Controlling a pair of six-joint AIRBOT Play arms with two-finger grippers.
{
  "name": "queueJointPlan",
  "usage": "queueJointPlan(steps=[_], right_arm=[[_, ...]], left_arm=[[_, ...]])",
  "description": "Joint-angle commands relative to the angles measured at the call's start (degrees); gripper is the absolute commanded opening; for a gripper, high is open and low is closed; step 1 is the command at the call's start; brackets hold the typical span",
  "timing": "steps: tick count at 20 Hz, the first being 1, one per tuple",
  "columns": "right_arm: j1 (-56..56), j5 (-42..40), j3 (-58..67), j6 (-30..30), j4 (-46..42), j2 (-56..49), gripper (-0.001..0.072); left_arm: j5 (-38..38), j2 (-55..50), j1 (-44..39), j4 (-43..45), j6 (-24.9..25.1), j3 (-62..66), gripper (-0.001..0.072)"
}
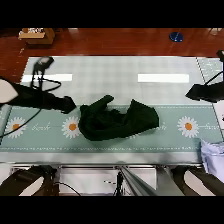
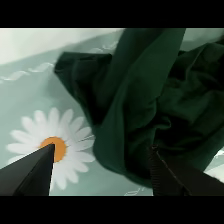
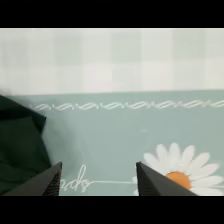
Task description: Fold the shirts.
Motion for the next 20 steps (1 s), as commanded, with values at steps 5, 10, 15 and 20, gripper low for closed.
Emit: queueJointPlan(steps=[5,10,15,20], right_arm=[[-2.6,-2.5,-7.4,-3.4,9.4,0.2,0.0548],[-2.6,-2.6,-7.5,-3.4,10.4,0.2,0.0548],[-2.6,-2.5,-7.5,-3.3,10.3,0.2,0.0548],[-2.6,-5.0,-14.1,-5.0,14.3,0.2,0.0593]], left_arm=[[10.9,-11.2,0.0,-11.3,5.0,-7.8,0.0693],[12.9,-17.4,0.0,-22.4,12.8,-7.8,0.0671],[12.9,-18.6,0.0,-24.2,14.0,-7.7,0.0023],[10.3,-18.1,0.0,-24.2,14.0,-7.6,0.0022]])
